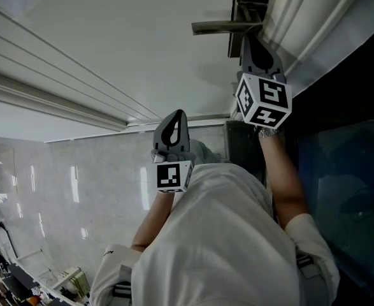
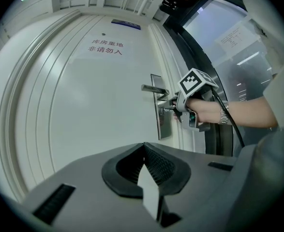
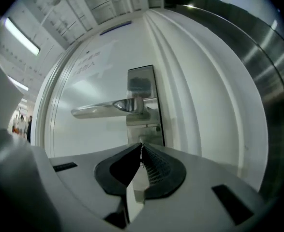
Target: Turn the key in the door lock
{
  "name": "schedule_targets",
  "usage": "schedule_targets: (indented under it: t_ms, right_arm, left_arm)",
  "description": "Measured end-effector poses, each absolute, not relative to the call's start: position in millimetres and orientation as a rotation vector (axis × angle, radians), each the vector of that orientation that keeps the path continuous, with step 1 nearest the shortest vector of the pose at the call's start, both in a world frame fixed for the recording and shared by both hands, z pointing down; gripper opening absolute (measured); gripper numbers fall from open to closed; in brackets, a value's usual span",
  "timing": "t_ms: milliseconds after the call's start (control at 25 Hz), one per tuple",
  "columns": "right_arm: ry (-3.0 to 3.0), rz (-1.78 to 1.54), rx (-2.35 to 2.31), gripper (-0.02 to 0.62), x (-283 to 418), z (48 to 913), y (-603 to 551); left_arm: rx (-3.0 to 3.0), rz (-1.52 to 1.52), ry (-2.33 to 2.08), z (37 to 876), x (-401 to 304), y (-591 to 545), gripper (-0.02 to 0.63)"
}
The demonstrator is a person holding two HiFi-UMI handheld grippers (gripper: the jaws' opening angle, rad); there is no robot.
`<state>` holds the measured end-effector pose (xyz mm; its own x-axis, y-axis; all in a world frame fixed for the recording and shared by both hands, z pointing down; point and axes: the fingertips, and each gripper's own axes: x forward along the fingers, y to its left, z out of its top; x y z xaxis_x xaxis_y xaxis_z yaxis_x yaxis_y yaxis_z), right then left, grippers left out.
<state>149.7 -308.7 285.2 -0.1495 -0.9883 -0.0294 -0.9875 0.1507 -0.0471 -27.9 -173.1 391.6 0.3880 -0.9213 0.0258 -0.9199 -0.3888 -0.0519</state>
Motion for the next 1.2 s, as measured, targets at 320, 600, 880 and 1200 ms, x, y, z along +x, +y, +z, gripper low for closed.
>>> schedule_targets:
  t_ms: [320, 600, 880, 1200]
  right_arm:
    - [2.118, -0.449, -1.775, 0.015, 158, 289, -310]
    - [1.980, -0.737, -1.563, 0.017, 162, 294, -311]
    - [1.799, -1.031, -1.301, 0.017, 164, 300, -313]
    - [1.708, -1.154, -1.172, 0.027, 167, 307, -314]
  left_arm:
    - [-2.597, -0.097, 1.721, 395, -27, -175, 0.009]
    - [-2.591, -0.111, 1.739, 402, -31, -178, 0.009]
    - [-2.592, -0.111, 1.732, 400, -28, -181, 0.009]
    - [-2.593, -0.122, 1.703, 397, -21, -183, 0.009]
